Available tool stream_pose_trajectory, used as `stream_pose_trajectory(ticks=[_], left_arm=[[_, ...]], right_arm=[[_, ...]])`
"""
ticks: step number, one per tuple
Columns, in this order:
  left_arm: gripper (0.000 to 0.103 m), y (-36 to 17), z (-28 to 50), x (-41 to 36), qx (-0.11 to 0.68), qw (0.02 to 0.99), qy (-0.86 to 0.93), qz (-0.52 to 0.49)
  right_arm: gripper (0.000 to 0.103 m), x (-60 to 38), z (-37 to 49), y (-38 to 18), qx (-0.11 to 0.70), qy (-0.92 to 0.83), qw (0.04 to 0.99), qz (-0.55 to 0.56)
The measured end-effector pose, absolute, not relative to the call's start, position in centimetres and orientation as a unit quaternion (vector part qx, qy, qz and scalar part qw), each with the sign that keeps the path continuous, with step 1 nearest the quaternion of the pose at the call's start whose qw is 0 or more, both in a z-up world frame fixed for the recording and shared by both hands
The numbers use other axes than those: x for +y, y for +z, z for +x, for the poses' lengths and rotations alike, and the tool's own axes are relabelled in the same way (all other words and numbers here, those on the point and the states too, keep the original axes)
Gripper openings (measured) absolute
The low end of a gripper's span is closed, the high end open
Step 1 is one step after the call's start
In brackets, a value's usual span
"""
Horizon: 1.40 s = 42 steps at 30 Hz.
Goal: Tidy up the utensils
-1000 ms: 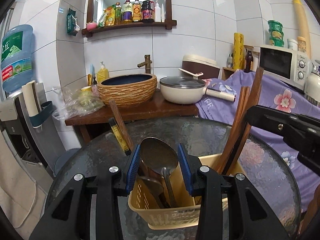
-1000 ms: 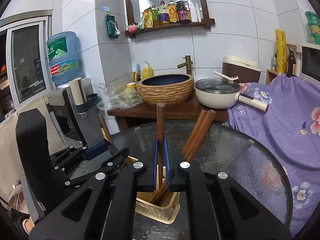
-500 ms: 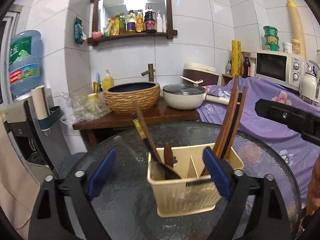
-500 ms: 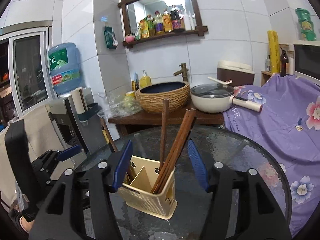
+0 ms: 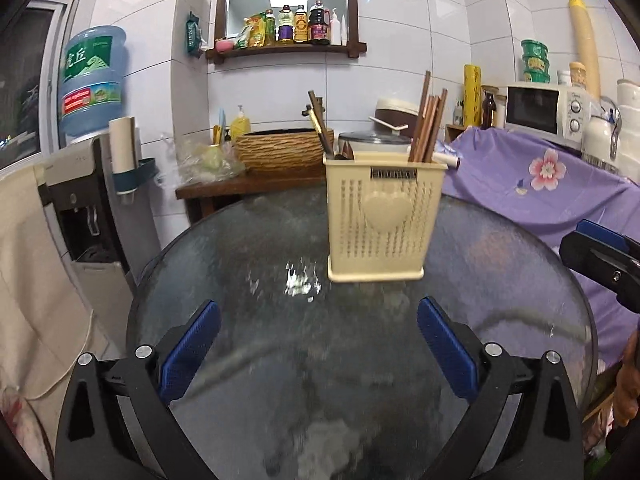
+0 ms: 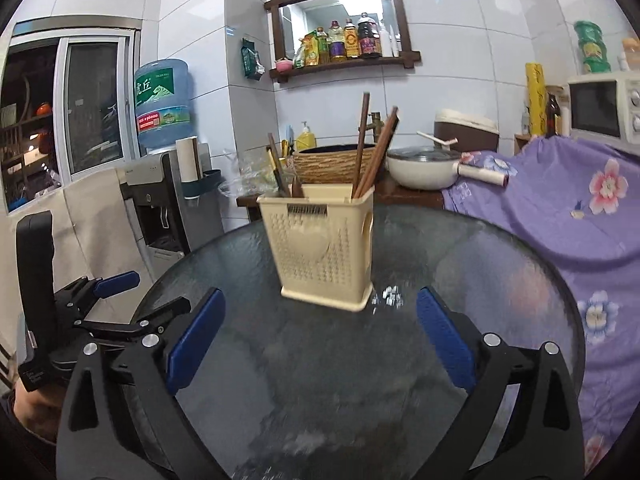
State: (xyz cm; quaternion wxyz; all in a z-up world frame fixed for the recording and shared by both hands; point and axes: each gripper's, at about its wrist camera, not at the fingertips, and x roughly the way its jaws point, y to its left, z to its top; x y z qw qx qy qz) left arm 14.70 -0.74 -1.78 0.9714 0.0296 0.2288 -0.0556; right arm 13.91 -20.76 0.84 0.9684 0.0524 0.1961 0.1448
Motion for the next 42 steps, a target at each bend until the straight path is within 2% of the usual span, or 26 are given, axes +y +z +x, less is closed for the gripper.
stream_pose_trajectory(ticks=[16,24,42], left_arm=[[0.097,-1.8,3.1,0.6,0.216,0.975,-0.042,0.0],[0.097,-1.3,0.8,0.9,0.205,0.978,-0.042,0.007],[0.097,-1.2,0.6,1.5,0.206,0.978,-0.039,0.0]], right_arm=[[0.097,-20.9,0.5,-0.1,0.161,0.111,0.981,0.015],[0.097,-20.5,-0.9,0.3,0.158,0.121,0.98,0.012],[0.097,-20.0,-0.2,0.0,0.169,0.126,0.977,0.016]])
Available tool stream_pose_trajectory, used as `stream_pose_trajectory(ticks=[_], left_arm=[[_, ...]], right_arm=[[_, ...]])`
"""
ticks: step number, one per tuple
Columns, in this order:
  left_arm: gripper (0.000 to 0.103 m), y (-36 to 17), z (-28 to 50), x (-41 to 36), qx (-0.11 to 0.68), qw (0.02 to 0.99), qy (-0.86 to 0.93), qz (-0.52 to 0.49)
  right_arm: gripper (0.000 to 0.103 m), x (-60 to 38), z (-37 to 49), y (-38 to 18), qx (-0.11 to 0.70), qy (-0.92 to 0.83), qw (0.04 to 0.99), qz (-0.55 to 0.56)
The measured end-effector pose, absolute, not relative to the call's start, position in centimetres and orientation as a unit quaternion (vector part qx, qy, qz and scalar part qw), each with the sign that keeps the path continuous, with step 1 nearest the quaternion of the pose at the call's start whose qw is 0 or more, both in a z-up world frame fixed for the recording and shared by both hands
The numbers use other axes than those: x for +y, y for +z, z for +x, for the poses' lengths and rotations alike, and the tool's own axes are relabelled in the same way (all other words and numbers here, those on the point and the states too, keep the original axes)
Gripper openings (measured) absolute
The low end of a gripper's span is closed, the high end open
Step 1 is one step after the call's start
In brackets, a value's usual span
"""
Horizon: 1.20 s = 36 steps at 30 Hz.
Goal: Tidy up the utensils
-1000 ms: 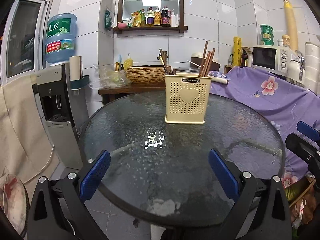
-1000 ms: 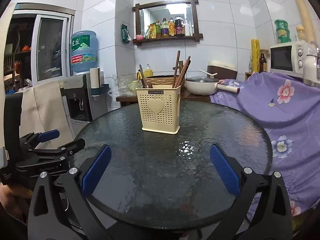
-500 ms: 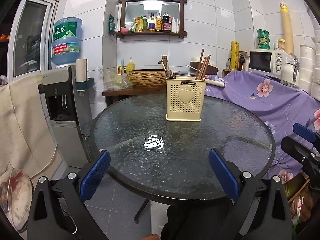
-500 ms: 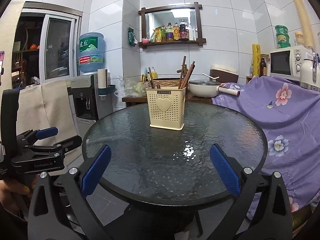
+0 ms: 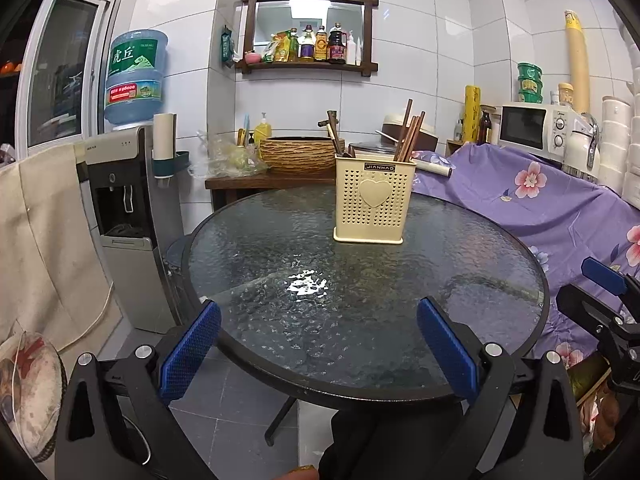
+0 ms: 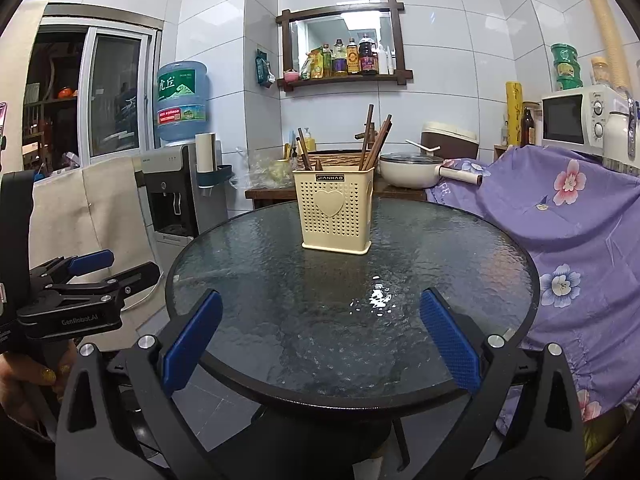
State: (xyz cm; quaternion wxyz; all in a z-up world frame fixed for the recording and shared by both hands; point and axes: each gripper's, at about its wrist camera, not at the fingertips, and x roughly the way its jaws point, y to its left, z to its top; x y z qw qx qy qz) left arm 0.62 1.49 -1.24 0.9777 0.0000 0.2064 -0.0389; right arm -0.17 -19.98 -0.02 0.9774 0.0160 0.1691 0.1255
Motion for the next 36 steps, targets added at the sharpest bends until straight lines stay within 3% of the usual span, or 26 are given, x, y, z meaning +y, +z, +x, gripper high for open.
stream_pose_trajectory(ticks=[36], left_arm=[[0.097,-2.0,0.97,1.37,0.229,0.973,-0.024,0.013]], right_arm=[[0.097,-19.28,-0.19,-0.29,0.175,0.134,0.975,0.011]])
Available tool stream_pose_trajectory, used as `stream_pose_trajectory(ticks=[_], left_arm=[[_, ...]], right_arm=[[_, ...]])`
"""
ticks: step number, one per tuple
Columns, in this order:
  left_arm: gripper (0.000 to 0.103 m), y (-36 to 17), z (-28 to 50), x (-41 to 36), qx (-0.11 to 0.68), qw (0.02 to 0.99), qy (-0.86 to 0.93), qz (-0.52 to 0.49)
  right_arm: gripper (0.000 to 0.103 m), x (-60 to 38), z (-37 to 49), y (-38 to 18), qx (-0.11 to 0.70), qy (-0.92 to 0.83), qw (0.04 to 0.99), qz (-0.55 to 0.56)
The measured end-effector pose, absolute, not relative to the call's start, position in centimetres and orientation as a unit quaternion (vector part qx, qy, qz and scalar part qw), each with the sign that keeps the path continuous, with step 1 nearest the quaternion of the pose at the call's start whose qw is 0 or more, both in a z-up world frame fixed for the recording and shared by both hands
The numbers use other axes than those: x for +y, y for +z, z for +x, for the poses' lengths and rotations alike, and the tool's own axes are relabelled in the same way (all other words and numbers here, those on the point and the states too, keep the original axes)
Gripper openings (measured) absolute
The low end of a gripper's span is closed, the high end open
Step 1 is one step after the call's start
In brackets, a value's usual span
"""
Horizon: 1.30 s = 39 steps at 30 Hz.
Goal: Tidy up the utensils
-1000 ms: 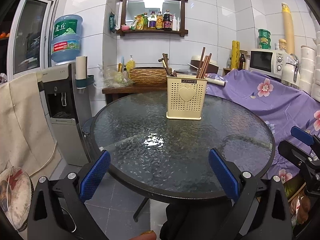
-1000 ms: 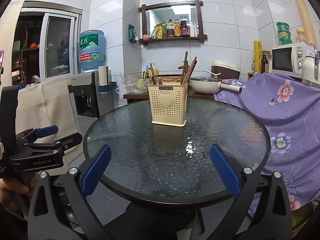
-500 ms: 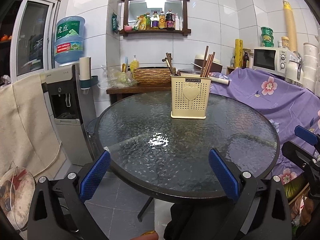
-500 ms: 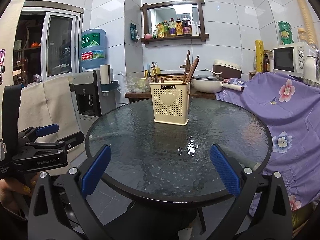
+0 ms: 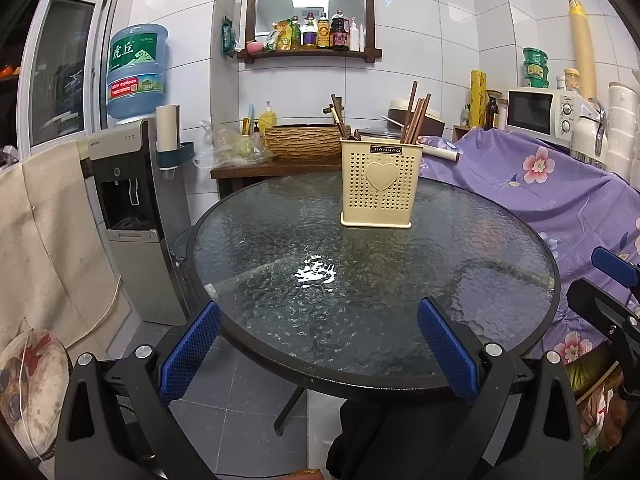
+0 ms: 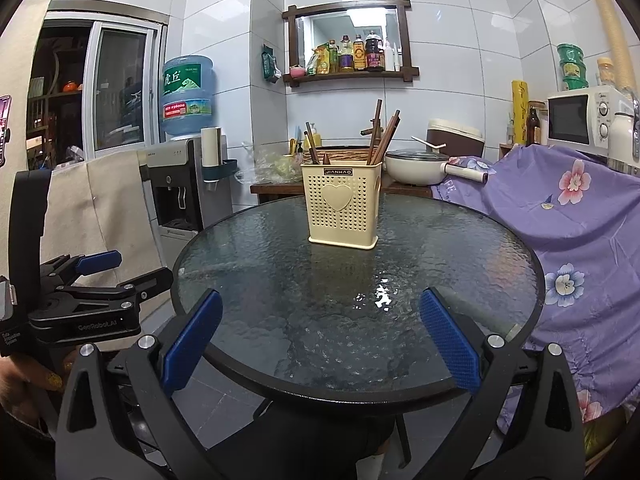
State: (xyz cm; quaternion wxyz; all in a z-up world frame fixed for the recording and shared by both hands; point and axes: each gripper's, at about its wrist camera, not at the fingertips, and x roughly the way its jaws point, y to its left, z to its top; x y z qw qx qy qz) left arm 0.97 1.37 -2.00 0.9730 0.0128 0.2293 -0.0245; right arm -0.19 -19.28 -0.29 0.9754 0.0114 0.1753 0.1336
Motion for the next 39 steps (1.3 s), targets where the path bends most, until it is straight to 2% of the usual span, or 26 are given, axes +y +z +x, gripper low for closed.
stream_pose_trajectory(ticks=[39], left_arm=[[0.097,-2.42,1.22,0.88,0.246,0.969,-0.027,0.019]], right_arm=[[0.097,-18.98,0.07,-0.91,0.185,0.13,0.974,0.012]])
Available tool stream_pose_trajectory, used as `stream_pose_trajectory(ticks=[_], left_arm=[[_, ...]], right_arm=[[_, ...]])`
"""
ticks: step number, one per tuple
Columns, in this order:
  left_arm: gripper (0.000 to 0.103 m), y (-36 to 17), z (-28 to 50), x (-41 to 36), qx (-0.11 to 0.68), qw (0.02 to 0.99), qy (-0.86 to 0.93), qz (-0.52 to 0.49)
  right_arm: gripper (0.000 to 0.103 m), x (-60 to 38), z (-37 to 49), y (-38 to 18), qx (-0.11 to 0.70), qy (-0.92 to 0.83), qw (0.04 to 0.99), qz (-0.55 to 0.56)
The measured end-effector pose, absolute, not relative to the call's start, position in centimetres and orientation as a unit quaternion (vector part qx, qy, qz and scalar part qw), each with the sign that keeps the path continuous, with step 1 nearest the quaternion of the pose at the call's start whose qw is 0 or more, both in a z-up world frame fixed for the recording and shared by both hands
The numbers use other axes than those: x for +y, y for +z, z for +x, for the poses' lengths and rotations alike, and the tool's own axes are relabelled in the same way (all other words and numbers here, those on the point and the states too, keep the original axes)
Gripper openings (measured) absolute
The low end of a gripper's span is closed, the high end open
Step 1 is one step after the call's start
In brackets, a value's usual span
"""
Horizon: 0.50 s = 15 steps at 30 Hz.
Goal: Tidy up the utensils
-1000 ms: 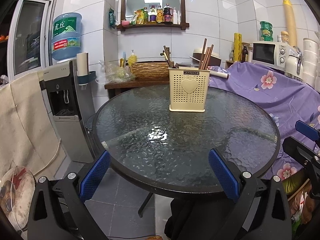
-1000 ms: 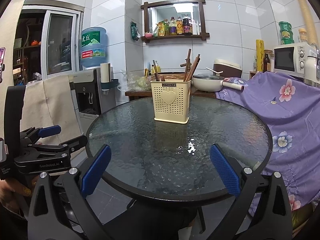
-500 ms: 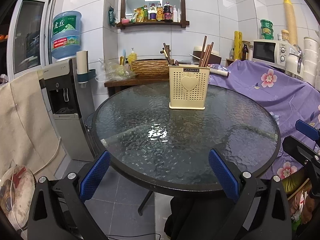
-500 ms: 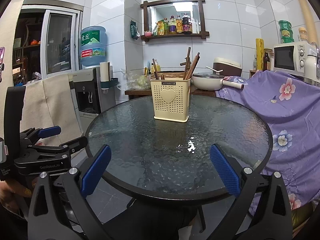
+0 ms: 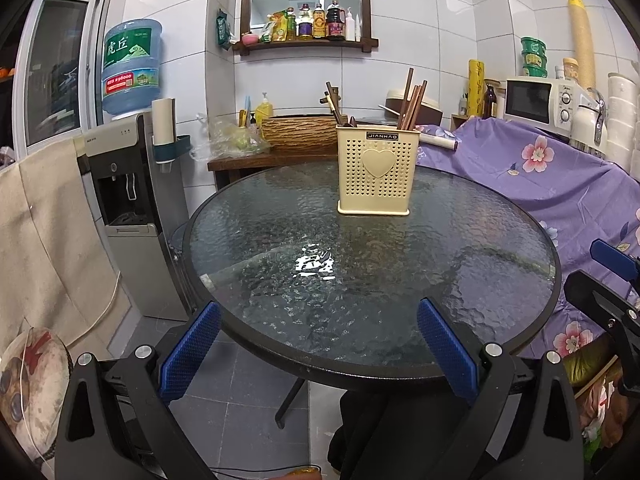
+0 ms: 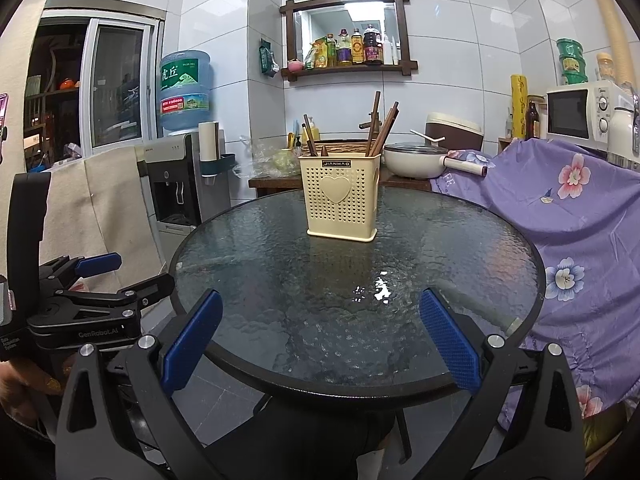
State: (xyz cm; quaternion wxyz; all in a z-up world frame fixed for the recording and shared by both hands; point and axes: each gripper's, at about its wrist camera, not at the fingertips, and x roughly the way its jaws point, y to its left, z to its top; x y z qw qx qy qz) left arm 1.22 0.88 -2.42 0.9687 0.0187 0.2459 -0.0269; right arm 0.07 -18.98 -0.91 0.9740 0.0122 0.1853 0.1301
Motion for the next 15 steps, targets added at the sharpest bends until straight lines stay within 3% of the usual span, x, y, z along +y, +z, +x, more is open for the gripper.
stream_pose_trajectory(ticks=[15], left_arm=[[0.097,-2.63,1.42,0.97,0.249,0.968,-0.028,0.023]], right_arm=[[0.097,-18.99,0.12,-0.98,0.186,0.13,0.974,0.012]])
